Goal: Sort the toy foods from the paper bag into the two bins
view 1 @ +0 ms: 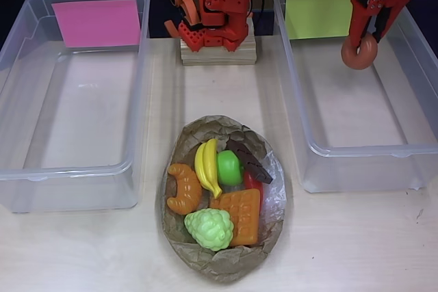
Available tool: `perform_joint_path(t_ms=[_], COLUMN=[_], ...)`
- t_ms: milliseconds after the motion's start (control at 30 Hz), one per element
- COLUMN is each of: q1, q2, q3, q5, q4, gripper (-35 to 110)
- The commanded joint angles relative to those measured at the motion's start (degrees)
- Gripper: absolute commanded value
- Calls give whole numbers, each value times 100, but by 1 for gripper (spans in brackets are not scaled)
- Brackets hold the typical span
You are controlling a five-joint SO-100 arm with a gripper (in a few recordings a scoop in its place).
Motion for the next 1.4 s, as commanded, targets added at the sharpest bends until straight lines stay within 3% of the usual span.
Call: perform_joint_path(t_ms=[0, 233, 600, 900, 1100, 1367], q1=[-167, -264, -316, -53, 914, 2909], q2=[-62, -299, -431, -229, 510, 1415], q3=[220, 483, 35, -1600, -1969, -1872], q5=[281, 396, 176, -492, -2760, -7945], q4=[-211, -747, -501, 1802, 2452, 1204], gripper=[15, 20, 25, 21, 17, 19])
